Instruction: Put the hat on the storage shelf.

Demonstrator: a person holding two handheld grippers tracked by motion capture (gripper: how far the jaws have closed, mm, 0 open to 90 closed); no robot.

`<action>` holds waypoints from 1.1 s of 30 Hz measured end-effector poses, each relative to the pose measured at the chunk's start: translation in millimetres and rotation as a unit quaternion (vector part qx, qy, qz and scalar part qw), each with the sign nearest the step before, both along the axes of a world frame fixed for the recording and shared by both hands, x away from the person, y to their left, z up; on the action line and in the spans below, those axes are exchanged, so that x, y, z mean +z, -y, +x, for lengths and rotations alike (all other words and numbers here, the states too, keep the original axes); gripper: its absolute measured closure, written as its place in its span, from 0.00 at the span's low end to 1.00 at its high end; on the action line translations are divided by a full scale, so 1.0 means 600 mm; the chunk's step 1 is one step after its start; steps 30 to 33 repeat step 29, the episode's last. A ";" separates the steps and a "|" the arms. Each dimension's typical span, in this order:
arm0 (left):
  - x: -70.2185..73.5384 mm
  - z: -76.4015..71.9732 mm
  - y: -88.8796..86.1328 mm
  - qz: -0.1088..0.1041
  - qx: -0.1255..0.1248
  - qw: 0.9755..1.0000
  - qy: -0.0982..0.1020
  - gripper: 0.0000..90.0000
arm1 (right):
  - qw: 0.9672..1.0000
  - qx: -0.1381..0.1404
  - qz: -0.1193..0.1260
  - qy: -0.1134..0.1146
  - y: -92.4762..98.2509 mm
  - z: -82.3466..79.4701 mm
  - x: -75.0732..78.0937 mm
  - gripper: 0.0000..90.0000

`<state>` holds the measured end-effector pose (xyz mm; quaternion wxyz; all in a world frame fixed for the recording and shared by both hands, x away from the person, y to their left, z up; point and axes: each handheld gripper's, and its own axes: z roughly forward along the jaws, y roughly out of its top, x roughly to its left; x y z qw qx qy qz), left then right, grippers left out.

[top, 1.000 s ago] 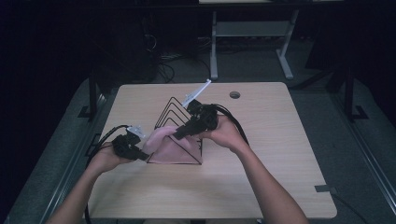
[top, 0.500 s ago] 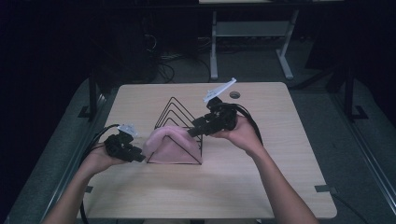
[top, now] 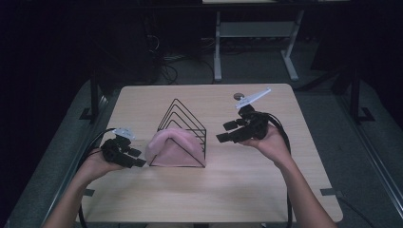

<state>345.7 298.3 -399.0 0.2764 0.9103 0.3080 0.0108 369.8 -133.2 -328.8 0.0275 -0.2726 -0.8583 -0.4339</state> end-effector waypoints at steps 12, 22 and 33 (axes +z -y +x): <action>-0.006 -0.020 -0.017 -0.004 0.012 1.000 0.005 0.43 | 0.999 -0.050 -0.015 -0.016 0.076 -0.030 -0.051 0.37; -0.014 -0.032 -0.026 -0.009 0.024 1.000 0.009 0.39 | 0.995 -0.089 -0.025 -0.035 0.132 -0.060 -0.095 0.32; -0.017 -0.040 -0.028 -0.005 0.027 1.000 0.010 0.38 | 0.989 -0.129 -0.047 -0.049 0.184 -0.094 -0.130 0.31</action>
